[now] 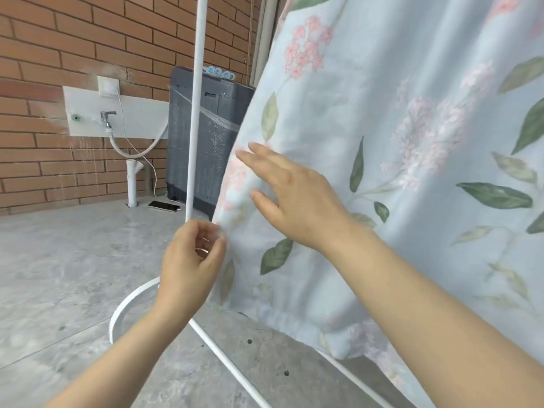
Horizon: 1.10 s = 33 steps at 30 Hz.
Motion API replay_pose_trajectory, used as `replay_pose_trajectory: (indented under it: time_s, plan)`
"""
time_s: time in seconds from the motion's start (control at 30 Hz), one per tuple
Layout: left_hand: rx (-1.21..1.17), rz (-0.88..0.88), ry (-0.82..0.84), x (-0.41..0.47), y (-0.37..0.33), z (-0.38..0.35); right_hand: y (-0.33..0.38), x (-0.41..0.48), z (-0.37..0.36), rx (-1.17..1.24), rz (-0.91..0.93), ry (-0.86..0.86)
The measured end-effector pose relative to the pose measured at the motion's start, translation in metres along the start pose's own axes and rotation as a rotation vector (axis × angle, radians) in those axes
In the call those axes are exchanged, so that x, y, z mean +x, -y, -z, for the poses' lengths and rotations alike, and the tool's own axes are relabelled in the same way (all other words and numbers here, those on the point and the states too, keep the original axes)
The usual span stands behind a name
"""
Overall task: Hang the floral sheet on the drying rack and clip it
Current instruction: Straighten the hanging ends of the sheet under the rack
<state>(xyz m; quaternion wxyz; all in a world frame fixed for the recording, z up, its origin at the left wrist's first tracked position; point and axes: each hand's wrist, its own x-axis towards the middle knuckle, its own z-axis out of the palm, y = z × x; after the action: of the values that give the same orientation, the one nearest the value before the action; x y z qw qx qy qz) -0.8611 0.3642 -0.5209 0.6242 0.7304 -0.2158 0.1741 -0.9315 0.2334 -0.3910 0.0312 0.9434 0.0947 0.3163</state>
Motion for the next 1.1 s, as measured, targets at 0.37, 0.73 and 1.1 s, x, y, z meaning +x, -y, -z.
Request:
replay_pose_trajectory:
  time_s: [0.37, 0.73, 1.1]
  plan:
    - [0.106, 0.071, 0.359, 0.041, 0.021, -0.053, -0.084, -0.023, 0.023, -0.364, -0.673, 0.104]
    - [-0.051, 0.101, 0.333, 0.041, 0.008, -0.115, -0.141, -0.047, 0.002, -0.006, -0.428, 0.06]
    - [0.058, 0.014, 0.202, 0.061, -0.019, -0.161, -0.212, -0.083, -0.004, -0.156, -0.44, 0.295]
